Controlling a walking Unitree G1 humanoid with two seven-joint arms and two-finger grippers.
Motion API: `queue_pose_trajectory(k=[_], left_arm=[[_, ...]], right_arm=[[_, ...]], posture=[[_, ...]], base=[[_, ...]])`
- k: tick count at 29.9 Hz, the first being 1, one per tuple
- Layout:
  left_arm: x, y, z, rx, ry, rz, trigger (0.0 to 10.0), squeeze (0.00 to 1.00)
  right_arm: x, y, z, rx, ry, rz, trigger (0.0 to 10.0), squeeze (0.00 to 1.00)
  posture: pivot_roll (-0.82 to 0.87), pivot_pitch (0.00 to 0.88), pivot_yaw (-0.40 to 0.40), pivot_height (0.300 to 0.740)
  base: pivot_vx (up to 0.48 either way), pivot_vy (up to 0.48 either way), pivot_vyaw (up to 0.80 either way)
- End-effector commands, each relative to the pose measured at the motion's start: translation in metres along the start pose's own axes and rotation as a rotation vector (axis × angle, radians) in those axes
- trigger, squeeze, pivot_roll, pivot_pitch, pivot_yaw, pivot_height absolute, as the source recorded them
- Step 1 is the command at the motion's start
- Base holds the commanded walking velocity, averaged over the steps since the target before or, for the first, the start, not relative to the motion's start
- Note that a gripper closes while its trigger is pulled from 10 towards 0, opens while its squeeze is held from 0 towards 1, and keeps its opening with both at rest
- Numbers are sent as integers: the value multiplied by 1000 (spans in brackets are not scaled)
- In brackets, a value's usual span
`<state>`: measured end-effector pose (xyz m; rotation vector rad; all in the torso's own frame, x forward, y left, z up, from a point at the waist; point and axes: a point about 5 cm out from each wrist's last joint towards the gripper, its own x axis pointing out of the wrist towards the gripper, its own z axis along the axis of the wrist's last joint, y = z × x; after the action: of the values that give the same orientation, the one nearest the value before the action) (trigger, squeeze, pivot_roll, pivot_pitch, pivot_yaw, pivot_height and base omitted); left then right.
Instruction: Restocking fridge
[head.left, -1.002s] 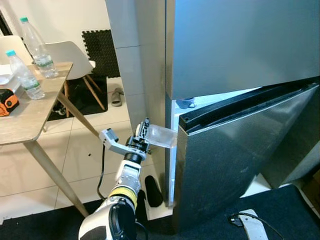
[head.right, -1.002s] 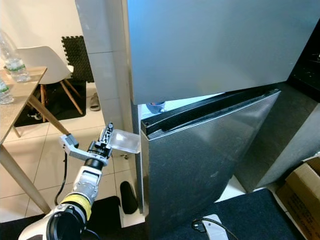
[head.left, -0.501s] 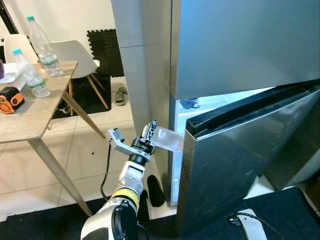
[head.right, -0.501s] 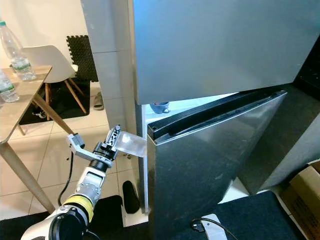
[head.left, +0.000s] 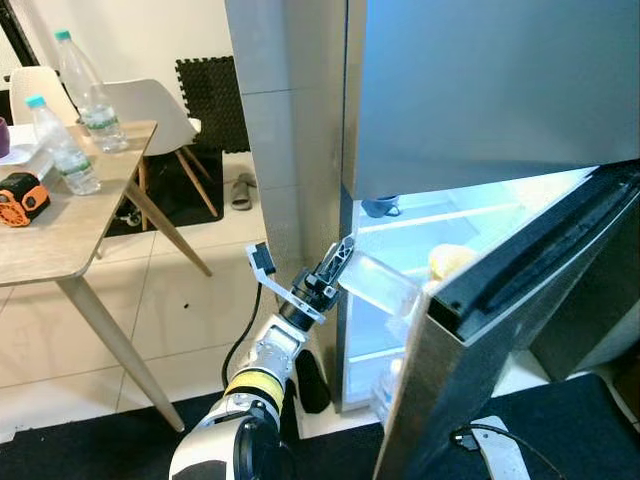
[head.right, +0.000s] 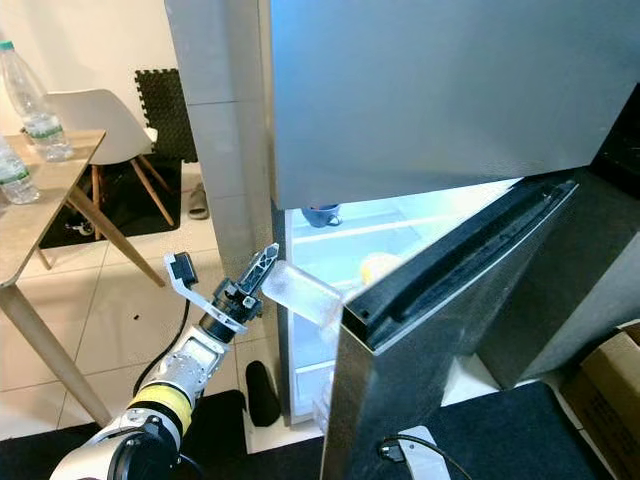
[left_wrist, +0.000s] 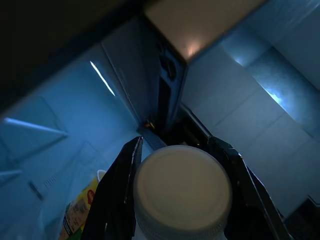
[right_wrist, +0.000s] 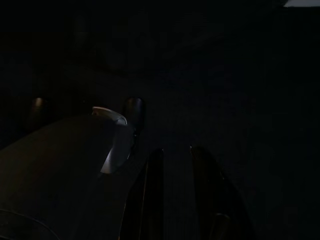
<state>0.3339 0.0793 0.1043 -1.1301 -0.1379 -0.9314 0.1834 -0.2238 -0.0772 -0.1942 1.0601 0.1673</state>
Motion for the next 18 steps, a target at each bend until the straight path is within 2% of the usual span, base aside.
queue_pose_trajectory(k=[1,3,4,5,6,8,10,13,14,17,18], left_arm=[[-3,-2,-22,-49,-2,-6,10000,0],[-20,8,-13,14,7,91,10000,0],[-34,16,-4,56,2,182,10000,0],[-34,16,-4,56,2,182,10000,0],[-58,28,10,117,-18,337,10000,0],[-79,35,23,164,-43,471,10000,0],[-97,40,33,181,-86,578,10000,0],[-133,46,44,203,-128,754,10000,0],[-133,46,44,203,-128,754,10000,0],[-171,48,38,196,-103,917,10000,0],[-178,48,35,192,-93,948,10000,0]], right_arm=[[0,2,-1,0,10,2,10000,0],[0,2,-3,7,19,-1,10000,0],[0,2,-4,9,25,-3,10000,0],[0,2,-4,9,25,-3,10000,0],[0,3,-6,10,36,-3,10000,0],[0,3,-7,8,45,-2,10000,0],[0,3,-8,5,49,-3,10000,0],[0,3,-10,4,58,-3,10000,0],[0,3,-10,4,58,-3,10000,0],[0,4,-15,-1,74,-2,10000,0],[-1,4,-16,-1,78,-3,10000,0]], posture=[[-31,0,10,740],[-31,0,10,740],[-31,0,10,740],[-31,0,10,740],[-31,0,9,740],[-31,0,9,740],[-31,0,9,740],[-28,0,7,740],[-28,0,7,740],[-28,0,5,740],[-28,0,5,740]], base=[[0,0,0],[0,0,0],[0,0,0],[0,0,0],[0,0,-788],[0,0,-788],[0,0,-788],[0,0,-788],[0,0,-788],[0,0,-788],[0,0,-788]])
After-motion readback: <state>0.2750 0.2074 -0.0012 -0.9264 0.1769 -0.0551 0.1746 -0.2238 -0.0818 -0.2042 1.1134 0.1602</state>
